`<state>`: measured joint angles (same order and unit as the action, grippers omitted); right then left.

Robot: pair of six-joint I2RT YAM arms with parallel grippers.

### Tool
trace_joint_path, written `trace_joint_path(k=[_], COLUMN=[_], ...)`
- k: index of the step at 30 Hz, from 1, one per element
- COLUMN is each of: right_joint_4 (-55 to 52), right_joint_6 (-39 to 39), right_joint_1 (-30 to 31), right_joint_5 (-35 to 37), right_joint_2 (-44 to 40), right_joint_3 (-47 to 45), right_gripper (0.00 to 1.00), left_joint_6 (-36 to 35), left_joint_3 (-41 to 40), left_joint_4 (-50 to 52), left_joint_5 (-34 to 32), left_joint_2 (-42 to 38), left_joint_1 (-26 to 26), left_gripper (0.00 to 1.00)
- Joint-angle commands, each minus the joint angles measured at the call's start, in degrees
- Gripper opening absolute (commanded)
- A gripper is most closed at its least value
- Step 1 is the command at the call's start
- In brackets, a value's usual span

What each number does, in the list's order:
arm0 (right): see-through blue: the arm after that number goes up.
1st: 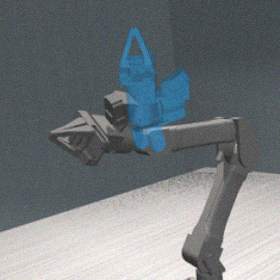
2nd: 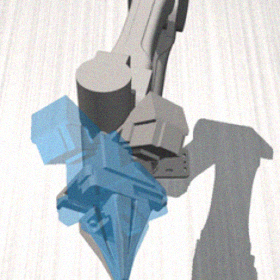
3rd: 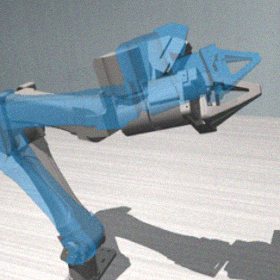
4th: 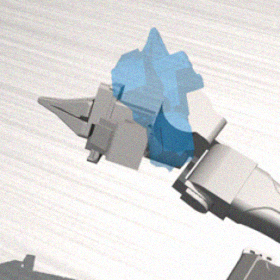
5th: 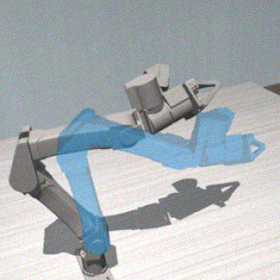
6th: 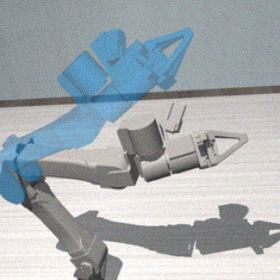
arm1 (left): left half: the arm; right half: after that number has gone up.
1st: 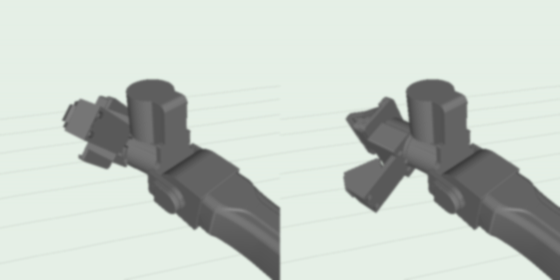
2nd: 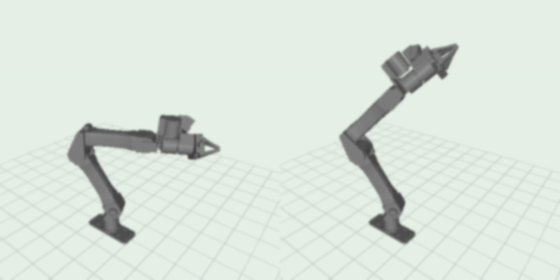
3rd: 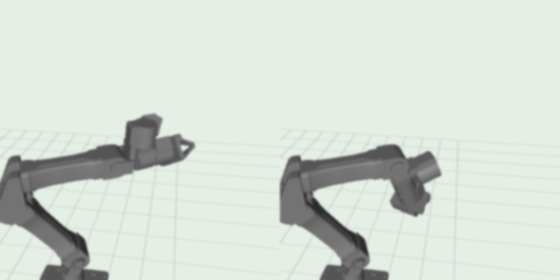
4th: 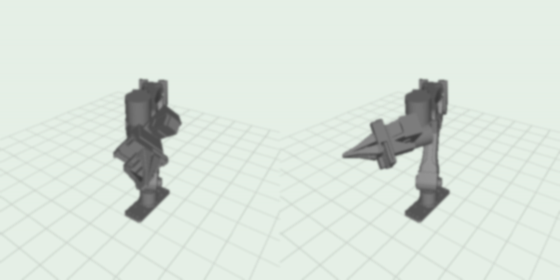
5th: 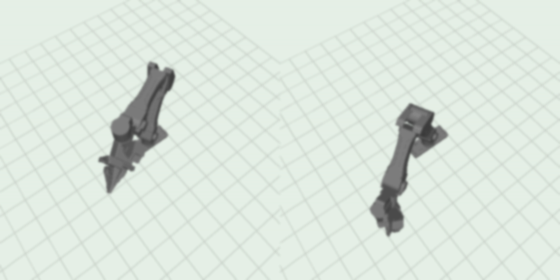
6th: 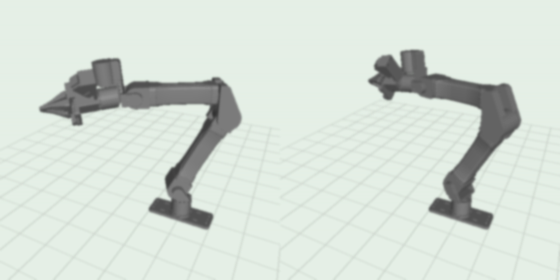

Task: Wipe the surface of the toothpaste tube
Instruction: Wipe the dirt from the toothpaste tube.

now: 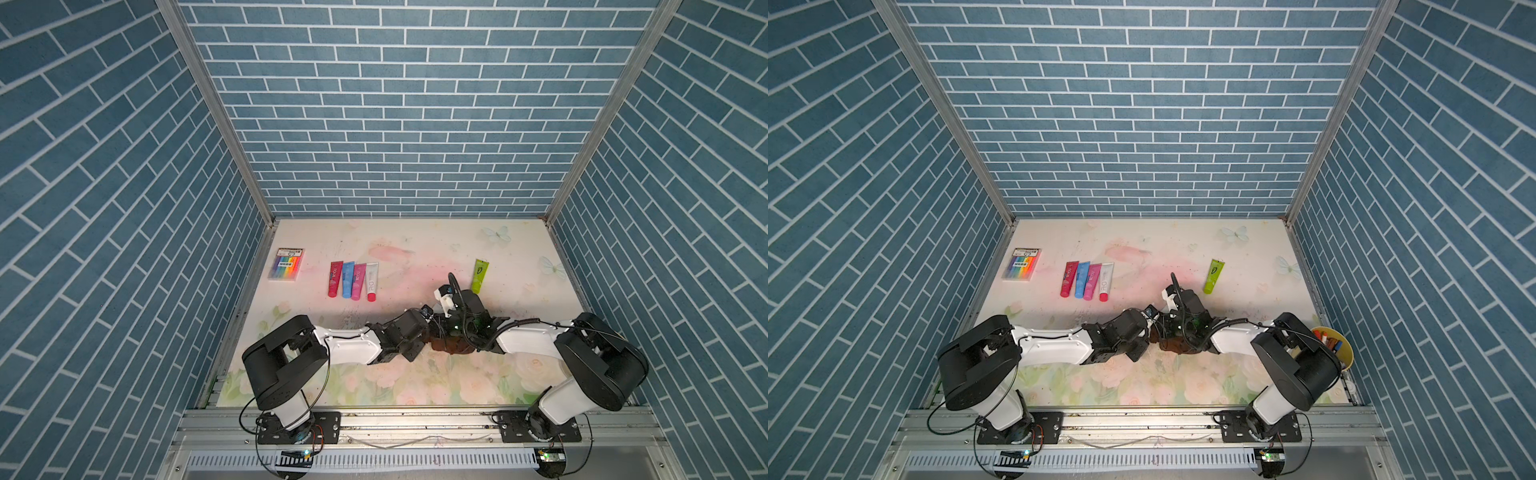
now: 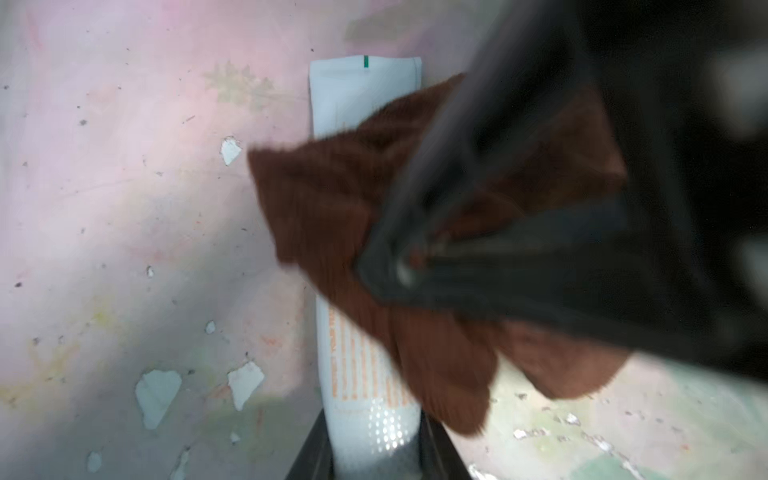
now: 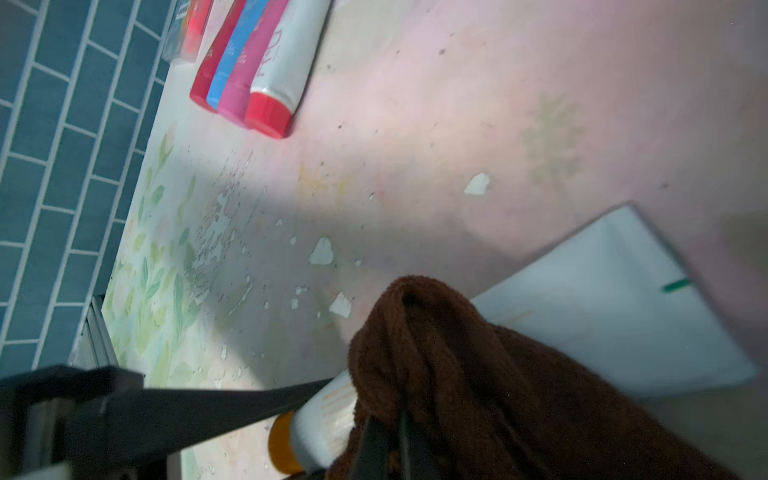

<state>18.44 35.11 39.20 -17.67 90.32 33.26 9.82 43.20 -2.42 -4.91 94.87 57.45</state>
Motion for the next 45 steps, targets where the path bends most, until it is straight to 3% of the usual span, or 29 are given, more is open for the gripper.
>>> trace_joint_path(k=[1, 6, 9, 17, 23, 30, 35, 38, 45], right_joint_4=[-12.8, -15.7, -12.2, -10.7, -5.3, -9.4, -20.7, -24.9, -26.8], right_joint_6=[-1.5, -2.8, -3.0, -1.2, 1.8, 1.4, -0.5, -0.7, -0.4], right_joint_1=[-6.4, -8.7, -8.4, 2.5, 4.8, 2.2, 0.3, 0.2, -0.2], right_joint_5=[13.0, 16.4, 9.6, 2.1, -2.1, 1.7, 16.6, 21.2, 23.1], right_joint_2=[5.7, 5.7, 4.7, 0.8, 3.5, 9.0, 6.0, 4.1, 2.2], right_joint_3=[-1.4, 0.6, -0.1, 1.3, 1.1, 2.6, 3.1, 3.2, 1.5], right_gripper=[0.00, 0.00, 0.00, 0.00, 0.00, 0.00, 0.00, 0.00, 0.00], left_joint_6=[-1.3, -1.3, -1.2, -1.3, -1.3, -1.0, -0.1, 1.1, 5.3], left_joint_3=[-0.6, -0.5, -0.5, -0.1, -0.1, -0.7, -2.3, -4.3, -8.7], left_joint_4=[-0.6, -0.5, -0.5, -0.3, -0.2, -0.2, 0.4, 0.4, 0.2], left_joint_5=[3.5, 3.2, 3.1, 3.4, 3.2, 2.3, -0.2, -2.1, -6.3], left_joint_2=[-0.5, -0.3, -0.3, 0.2, 0.2, -0.7, -2.1, -3.9, -7.1], left_joint_1=[1.4, 1.4, 1.4, 1.4, 1.4, 1.8, 1.7, 1.7, 1.7], left_gripper=[0.00, 0.00, 0.00, 0.00, 0.00, 0.00, 0.00, 0.00, 0.00])
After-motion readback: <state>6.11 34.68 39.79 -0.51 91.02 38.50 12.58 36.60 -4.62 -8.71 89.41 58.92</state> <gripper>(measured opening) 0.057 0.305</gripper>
